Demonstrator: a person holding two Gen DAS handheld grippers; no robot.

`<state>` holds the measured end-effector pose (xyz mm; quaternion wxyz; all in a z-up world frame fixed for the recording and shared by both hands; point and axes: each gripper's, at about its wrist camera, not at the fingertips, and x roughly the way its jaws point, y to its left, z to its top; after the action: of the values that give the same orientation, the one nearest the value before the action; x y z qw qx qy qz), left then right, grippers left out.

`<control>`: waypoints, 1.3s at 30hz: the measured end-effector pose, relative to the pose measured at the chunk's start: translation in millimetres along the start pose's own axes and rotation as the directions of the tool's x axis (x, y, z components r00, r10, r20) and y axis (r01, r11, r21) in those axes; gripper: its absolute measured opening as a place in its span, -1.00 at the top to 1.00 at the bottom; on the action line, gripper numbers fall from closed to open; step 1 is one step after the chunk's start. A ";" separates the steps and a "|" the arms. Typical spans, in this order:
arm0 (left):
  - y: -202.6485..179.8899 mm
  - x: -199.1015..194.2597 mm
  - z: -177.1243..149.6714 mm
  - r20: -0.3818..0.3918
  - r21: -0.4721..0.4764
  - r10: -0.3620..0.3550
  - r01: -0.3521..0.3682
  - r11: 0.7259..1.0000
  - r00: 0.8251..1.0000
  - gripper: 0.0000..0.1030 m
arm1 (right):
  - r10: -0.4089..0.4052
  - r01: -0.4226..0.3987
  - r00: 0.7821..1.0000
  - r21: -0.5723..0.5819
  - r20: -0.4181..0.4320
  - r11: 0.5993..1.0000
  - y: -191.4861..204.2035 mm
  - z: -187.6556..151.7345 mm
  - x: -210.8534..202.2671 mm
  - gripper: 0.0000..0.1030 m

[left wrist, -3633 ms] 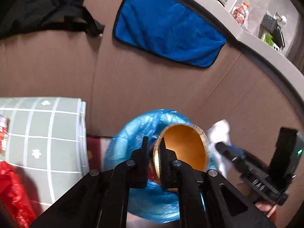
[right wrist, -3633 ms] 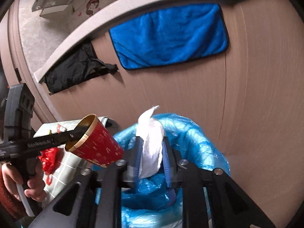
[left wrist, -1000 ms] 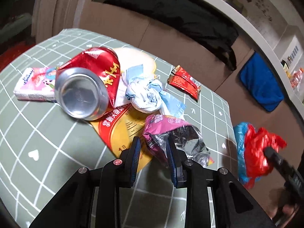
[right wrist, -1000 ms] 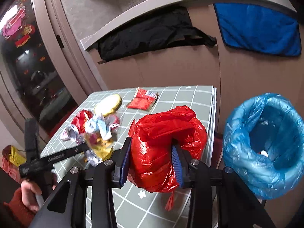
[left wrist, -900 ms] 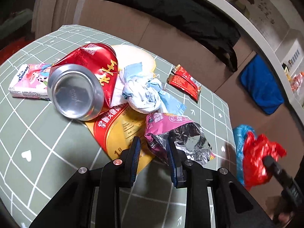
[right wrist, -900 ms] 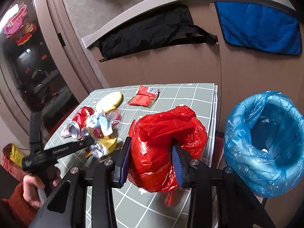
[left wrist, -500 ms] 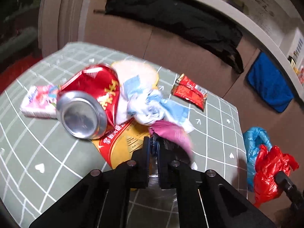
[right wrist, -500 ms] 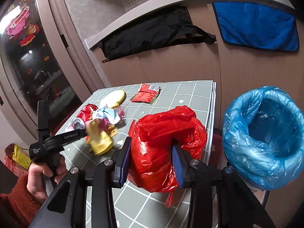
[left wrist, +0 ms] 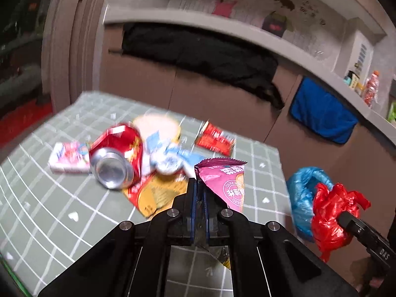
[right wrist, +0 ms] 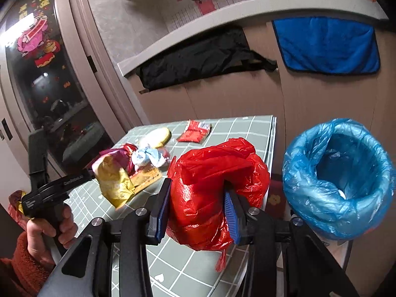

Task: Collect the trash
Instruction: 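Carry the pink wrapper and red bag over the blue bin with both grippers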

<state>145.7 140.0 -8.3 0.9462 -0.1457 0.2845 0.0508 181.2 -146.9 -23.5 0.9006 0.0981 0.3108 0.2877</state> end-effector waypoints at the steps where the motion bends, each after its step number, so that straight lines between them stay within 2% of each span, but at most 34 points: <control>1: -8.0 -9.7 3.9 0.032 0.024 -0.002 0.002 1.000 0.999 0.91 | 0.002 -0.001 1.000 -0.002 0.015 1.000 0.2 1.6 -4.9 0.30; 6: -44.3 -38.0 25.7 0.117 0.095 -0.078 0.067 0.993 0.990 0.91 | -0.026 0.030 0.994 -0.030 0.110 0.999 -2.3 18.9 -34.9 0.30; 12: -99.4 -50.8 42.0 0.179 0.178 -0.173 0.141 0.974 0.969 0.91 | -0.118 0.137 0.964 -0.068 0.237 0.988 -18.7 48.1 -85.7 0.30; 19: -169.7 -35.4 29.0 0.125 0.250 -0.281 0.244 0.937 0.952 0.91 | -0.228 0.260 0.925 -0.071 0.303 0.963 -45.6 46.0 -127.6 0.30; 25: -206.6 -16.9 11.9 0.064 0.287 -0.318 0.288 0.913 0.946 0.91 | -0.269 0.288 0.914 -0.017 0.304 0.957 -78.7 32.7 -143.0 0.30; 34: -245.3 26.2 6.3 -0.006 0.320 -0.344 0.327 0.889 0.939 0.91 | -0.319 0.320 0.899 0.046 0.299 0.946 -118.9 28.9 -131.7 0.30; 39: -257.4 53.3 3.0 -0.046 0.313 -0.354 0.350 0.883 0.934 0.91 | -0.364 0.360 0.894 0.066 0.260 0.931 -143.0 37.9 -116.8 0.30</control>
<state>237.8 -103.5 28.1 0.9523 -0.0412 0.2520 -0.1670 195.0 -331.0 14.3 0.9711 0.0837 0.2014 0.0968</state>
